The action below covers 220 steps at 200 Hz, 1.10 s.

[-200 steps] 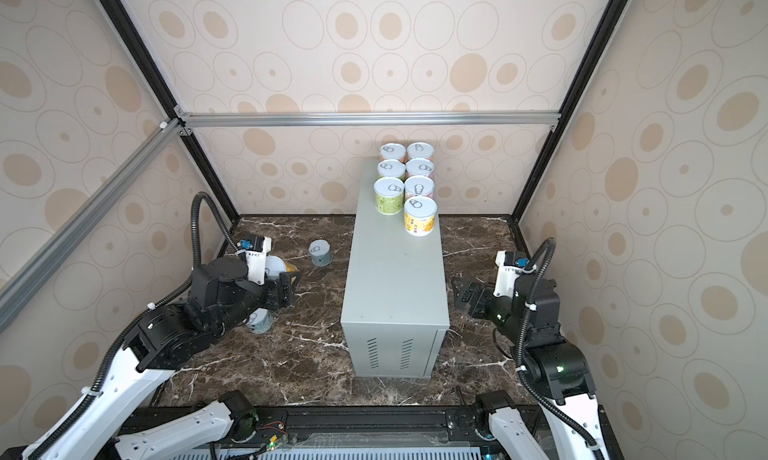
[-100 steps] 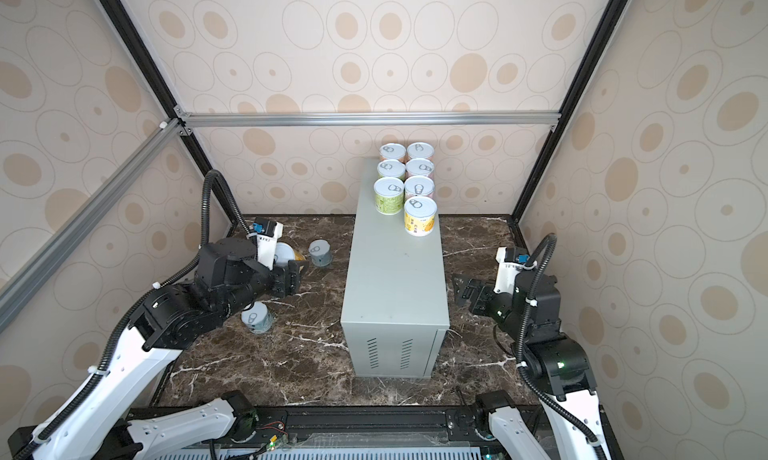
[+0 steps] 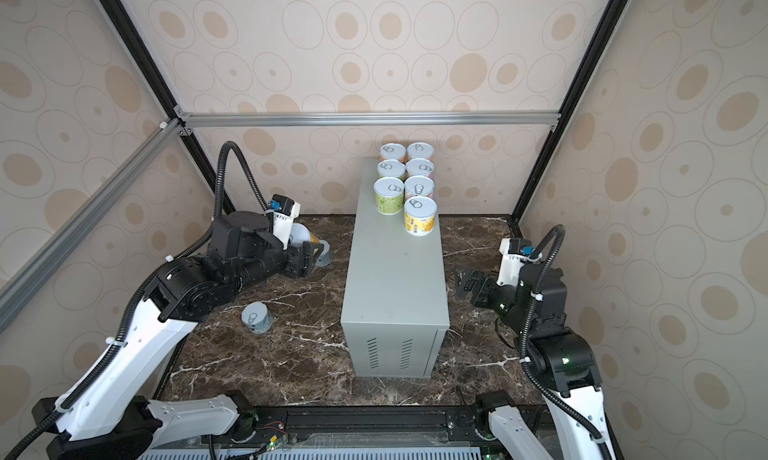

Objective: Place and organize the canned foods onto the counter
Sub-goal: 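Raise the can above the cabinet top with the left gripper while the right gripper rises, then lower the orange-labelled can onto the cabinet top in front of the green cans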

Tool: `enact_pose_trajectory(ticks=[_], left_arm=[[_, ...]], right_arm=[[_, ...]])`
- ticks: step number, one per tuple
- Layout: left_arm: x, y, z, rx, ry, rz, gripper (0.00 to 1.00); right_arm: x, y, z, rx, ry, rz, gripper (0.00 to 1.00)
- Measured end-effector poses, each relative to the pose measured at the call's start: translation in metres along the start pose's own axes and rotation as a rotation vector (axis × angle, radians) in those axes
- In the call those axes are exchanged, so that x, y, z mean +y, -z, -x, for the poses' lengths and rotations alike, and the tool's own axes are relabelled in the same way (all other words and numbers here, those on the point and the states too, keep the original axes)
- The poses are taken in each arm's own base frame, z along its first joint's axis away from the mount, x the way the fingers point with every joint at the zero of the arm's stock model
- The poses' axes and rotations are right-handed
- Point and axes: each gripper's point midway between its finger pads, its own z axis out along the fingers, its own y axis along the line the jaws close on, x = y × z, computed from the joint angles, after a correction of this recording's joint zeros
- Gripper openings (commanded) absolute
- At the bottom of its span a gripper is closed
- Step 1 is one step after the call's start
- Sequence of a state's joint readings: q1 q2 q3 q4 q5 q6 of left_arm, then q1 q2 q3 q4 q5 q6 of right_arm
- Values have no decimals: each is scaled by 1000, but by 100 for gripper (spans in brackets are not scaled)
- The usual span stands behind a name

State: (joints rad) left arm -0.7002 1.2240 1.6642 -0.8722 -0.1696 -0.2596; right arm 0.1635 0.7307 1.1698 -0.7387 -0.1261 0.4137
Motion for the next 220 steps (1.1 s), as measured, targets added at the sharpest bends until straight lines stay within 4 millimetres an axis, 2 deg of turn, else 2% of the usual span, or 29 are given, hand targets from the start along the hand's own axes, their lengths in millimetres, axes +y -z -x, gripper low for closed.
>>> enact_pose_trajectory(ticks=[101, 148, 220], left_arm=[[-23, -21, 22, 16, -29, -73, 71], [-31, -29, 29, 20, -41, -99, 71], [-46, -53, 37, 49, -60, -138, 70]], right_arm=[[3, -13, 11, 24, -3, -8, 100], [2, -22, 8, 52, -6, -14, 99], [3, -31, 10, 73, -9, -13, 100]])
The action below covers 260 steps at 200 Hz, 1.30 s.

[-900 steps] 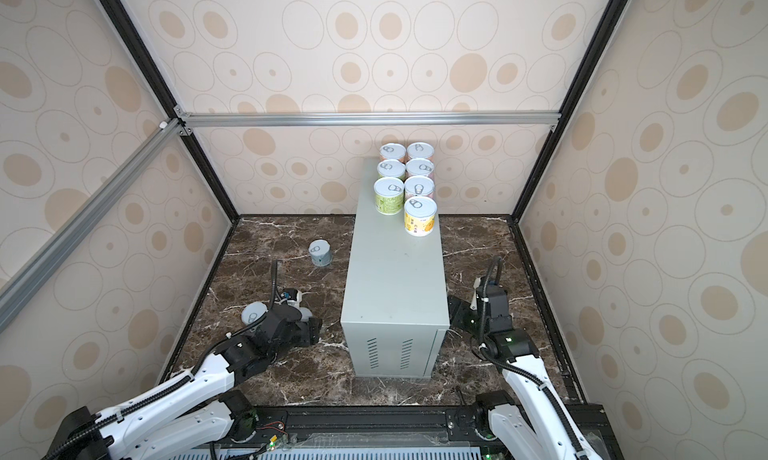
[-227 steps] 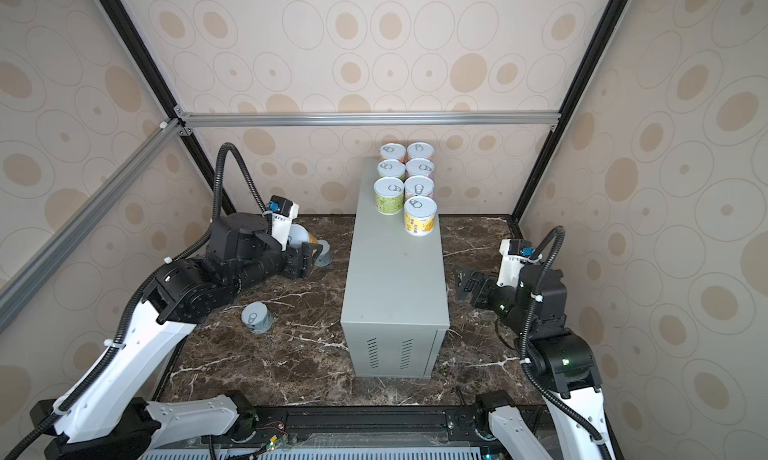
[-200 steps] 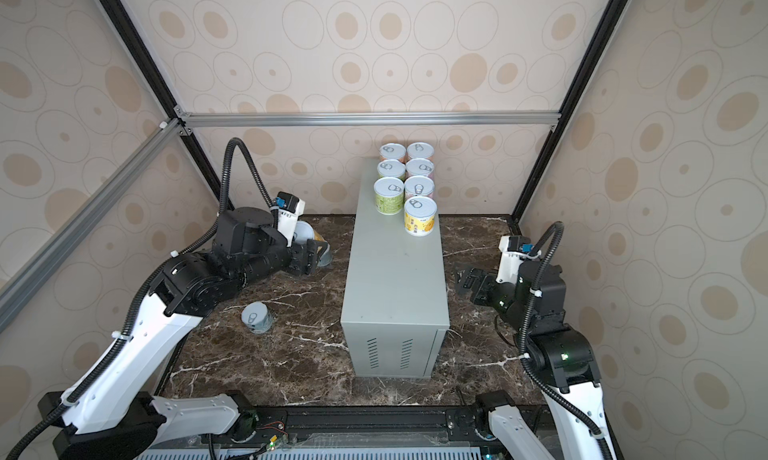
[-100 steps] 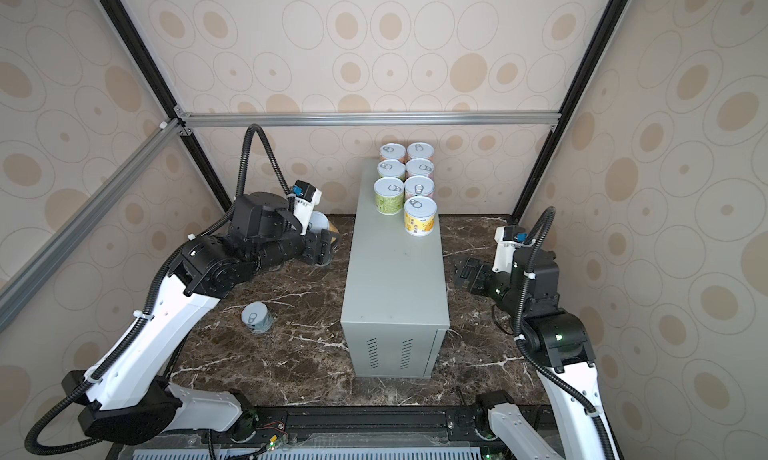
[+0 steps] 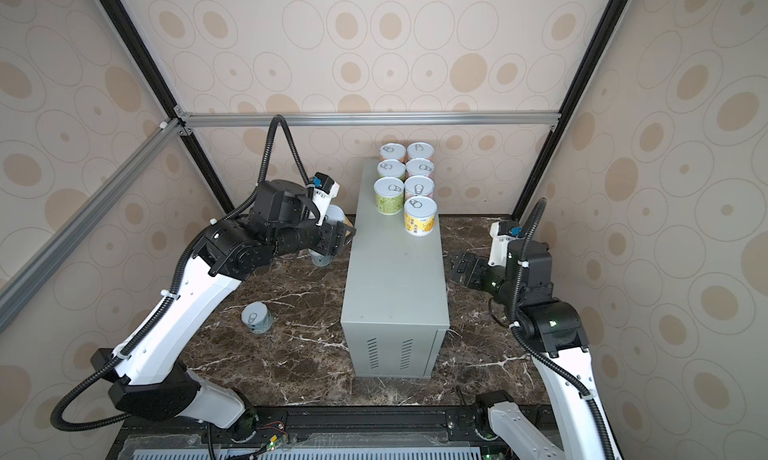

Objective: Place and organize the canned foods onto the counter
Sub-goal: 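Lower the orange-labelled can onto the cabinet top in front of the green cans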

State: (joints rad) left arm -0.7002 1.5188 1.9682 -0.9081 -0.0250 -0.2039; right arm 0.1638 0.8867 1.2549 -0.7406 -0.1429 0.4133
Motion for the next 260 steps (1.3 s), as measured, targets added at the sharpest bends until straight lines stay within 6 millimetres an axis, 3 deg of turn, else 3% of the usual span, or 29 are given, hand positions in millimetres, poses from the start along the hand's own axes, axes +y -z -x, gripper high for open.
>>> enact_pose_trajectory(ticks=[105, 172, 260], left_arm=[[-15, -26, 21, 6, -39, -32, 69], [-32, -44, 17, 40, -63, -52, 71], [-41, -54, 9, 68, -91, -33, 78]], right_arm=[[-13, -14, 3, 20, -47, -51, 99], [-25, -19, -2, 27, -106, -84, 99], [-25, -21, -3, 25, -112, -75, 100]])
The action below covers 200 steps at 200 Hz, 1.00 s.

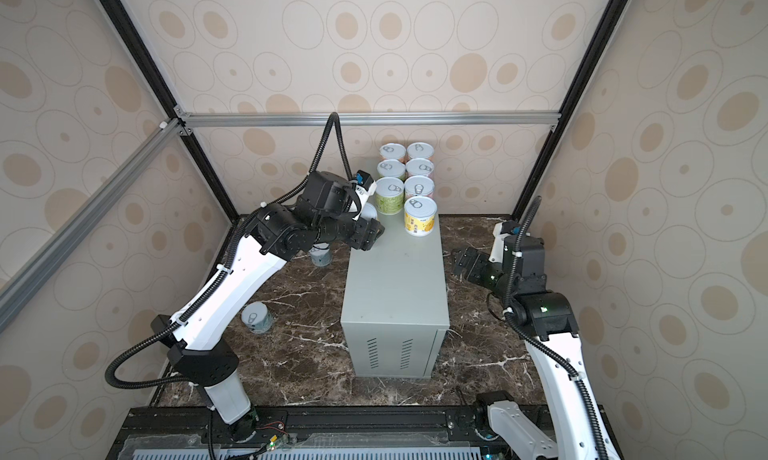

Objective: Place and organize the canned foods onto the counter
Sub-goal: 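Lower the orange-labelled can onto the cabinet top in front of the green cans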

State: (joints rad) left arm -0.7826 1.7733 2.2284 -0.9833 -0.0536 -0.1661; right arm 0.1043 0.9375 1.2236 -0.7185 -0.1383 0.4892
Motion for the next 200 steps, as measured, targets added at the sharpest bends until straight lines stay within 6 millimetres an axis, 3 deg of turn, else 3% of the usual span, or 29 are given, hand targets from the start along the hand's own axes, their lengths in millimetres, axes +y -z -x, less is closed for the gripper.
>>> enact_pose_trajectory(ticks=[43, 137, 200], left_arm=[[-1, -6, -1, 6, -9, 4, 83], [-1, 5, 16, -52, -9, 10, 96], [6, 28, 27, -107, -13, 32, 99]], right_arm=[[0, 0, -1, 2, 0, 2, 99], [2, 3, -2, 1, 1, 17, 99], [1, 9, -3, -22, 5, 21, 99]])
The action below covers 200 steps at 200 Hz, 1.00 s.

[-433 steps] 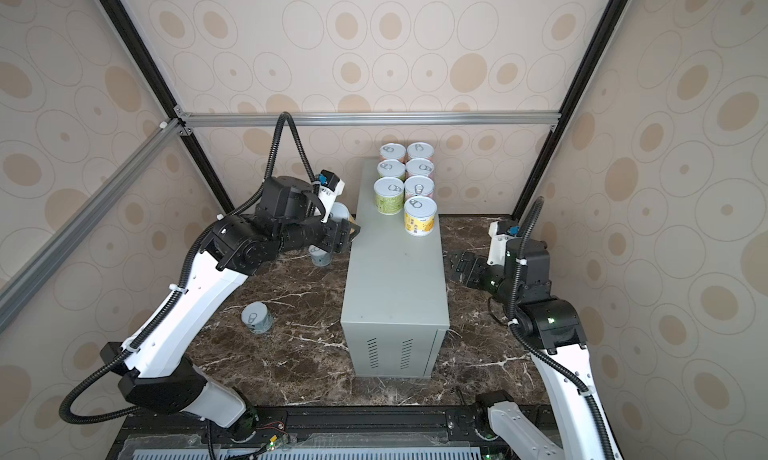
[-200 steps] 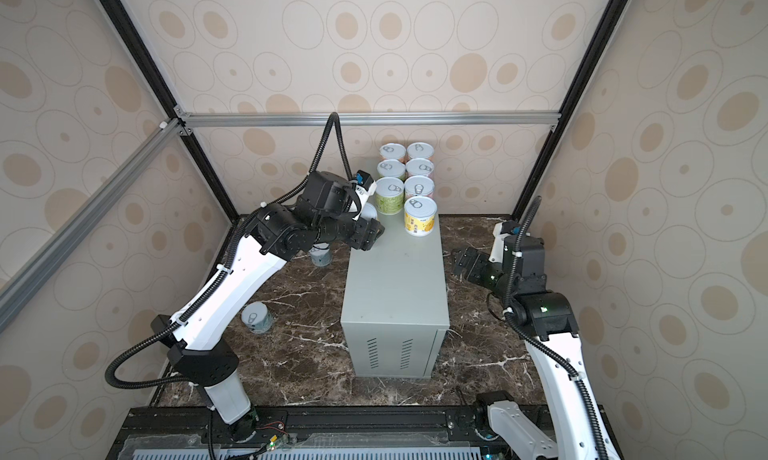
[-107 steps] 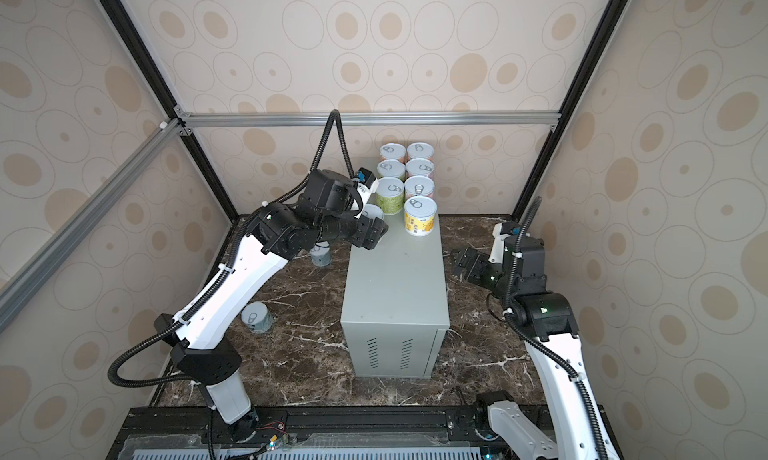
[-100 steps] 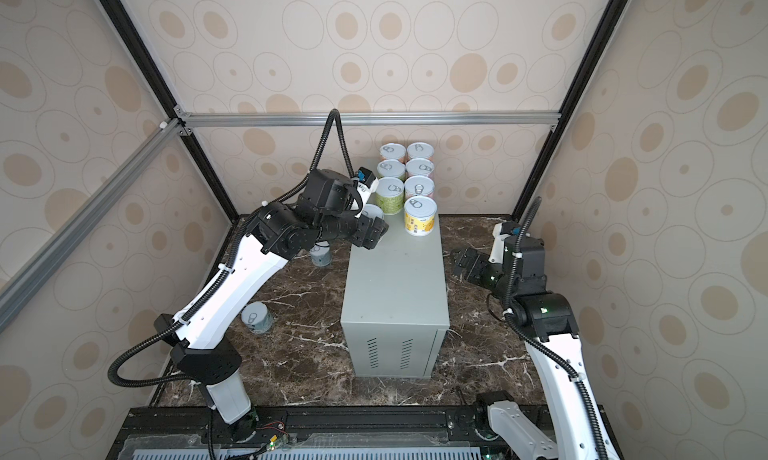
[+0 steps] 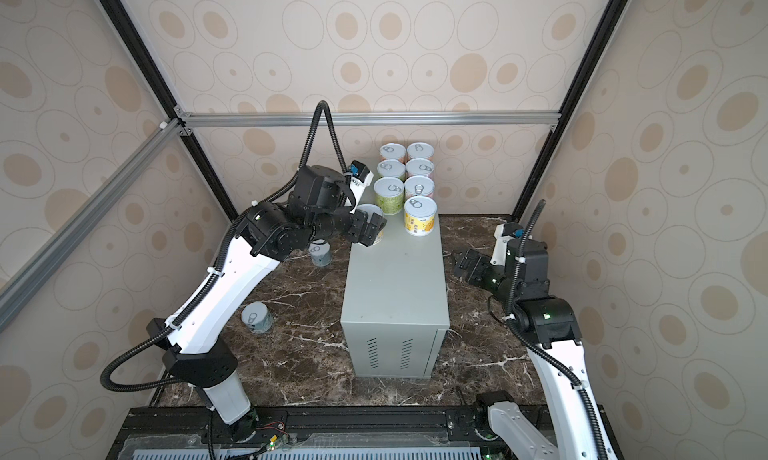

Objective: Place and organize the canned foods onto the counter
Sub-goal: 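Lower the orange-labelled can onto the cabinet top in front of the green cans, then open the left gripper and withdraw it from the placed can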

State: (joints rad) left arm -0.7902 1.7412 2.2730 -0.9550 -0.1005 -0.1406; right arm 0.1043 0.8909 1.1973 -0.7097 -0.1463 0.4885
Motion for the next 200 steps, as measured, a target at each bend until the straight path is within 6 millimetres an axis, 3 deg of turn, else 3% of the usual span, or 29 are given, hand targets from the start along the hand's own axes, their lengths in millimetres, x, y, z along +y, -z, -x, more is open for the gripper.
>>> enact_pose_trajectory(ticks=[44, 83, 124, 200], left_arm=[[9, 48, 2, -88, 15, 0, 99], [14, 78, -23, -141, 24, -16, 94], [16, 88, -51, -166, 29, -28, 82], [8, 81, -87, -194, 13, -90, 81]], right_arm=[[-3, 2, -4, -4, 0, -7, 99], [0, 9, -2, -19, 10, 10, 100], [3, 18, -5, -35, 15, 35, 100], [0, 21, -20, -37, 17, 63, 100]])
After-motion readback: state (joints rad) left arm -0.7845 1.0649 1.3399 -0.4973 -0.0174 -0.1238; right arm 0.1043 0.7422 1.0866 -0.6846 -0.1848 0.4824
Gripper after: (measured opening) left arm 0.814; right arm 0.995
